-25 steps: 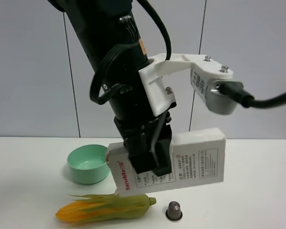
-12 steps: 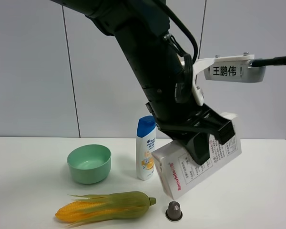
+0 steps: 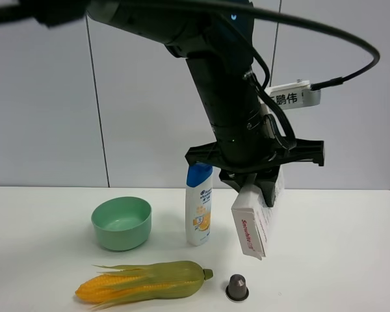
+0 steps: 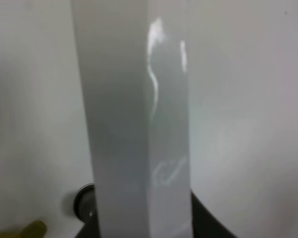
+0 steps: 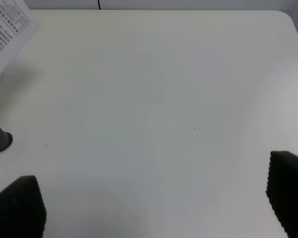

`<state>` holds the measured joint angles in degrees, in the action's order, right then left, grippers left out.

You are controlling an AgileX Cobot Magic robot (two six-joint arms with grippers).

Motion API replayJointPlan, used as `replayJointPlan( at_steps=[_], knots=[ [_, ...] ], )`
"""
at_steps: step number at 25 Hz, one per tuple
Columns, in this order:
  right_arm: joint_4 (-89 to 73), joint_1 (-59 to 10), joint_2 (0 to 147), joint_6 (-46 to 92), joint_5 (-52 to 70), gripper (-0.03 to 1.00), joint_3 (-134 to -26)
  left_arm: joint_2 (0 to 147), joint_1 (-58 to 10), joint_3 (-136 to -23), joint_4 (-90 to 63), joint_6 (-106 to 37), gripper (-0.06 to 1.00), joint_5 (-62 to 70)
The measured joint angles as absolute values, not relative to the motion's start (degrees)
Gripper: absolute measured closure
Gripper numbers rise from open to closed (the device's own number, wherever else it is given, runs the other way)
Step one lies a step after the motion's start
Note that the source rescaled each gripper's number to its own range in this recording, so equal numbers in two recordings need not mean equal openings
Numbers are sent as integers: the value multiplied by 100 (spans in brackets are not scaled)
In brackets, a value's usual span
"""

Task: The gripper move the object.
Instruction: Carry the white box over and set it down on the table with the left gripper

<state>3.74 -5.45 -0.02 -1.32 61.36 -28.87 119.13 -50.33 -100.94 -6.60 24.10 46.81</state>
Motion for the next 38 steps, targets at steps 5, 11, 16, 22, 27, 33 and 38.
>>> replayJointPlan(
  at_steps=[5,11,16,22,27,33,38],
  knots=[
    [374,-545,-2,-132,6136,-3,-2887,12030,-4955,-10094,-210,3671,94,4324],
    [374,-545,-2,-132,6136,-3,-2887,12067,-4906,-10109,-148,4163,94,4109],
    [374,-545,-2,-132,6136,-3,-2887,12421,-4906,-10123,-266,4208,94,4070],
    [374,-545,-2,-132,6136,-3,-2887,12858,-4906,-10123,-482,4222,94,3970],
    [374,-545,-2,-132,6136,-3,-2887,12957,-4906,-10123,-514,4262,94,3733],
    [374,-545,-2,-132,6136,-3,-2887,12969,-4906,-10123,-520,4312,94,3405],
    [374,-545,-2,-132,6136,-3,-2887,13192,-4906,-10129,-648,4328,94,3357]
  ],
)
